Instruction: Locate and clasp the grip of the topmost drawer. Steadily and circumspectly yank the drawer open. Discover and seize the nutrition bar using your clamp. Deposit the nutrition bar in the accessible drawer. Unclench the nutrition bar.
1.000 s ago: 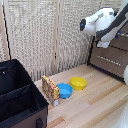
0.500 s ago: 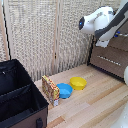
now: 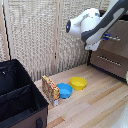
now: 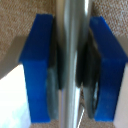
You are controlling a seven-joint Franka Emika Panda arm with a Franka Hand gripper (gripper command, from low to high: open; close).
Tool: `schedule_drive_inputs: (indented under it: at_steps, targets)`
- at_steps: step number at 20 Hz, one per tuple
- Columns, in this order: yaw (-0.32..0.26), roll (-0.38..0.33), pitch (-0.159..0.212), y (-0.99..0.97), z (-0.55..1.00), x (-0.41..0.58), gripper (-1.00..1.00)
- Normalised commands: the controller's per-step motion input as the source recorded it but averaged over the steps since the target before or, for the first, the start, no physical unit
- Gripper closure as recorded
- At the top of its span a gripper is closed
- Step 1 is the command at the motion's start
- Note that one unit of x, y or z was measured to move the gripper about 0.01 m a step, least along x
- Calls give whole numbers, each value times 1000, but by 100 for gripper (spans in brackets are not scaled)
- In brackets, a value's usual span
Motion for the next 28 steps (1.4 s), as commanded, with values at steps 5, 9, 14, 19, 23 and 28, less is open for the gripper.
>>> schedule_drive_inputs:
  at_steps: [5,9,14,19,23,28]
  targets:
    - [20,-48,25,698,-177,305,-100]
    - [19,4,14,14,-41,266,-100]
    - [-46,70,47,33,-6,341,-100]
    - [-37,50,112,314,12,230,-100]
    - [-31,0,3,644,281,276,-100]
    - [-76,-1,0,670,465,299,-100]
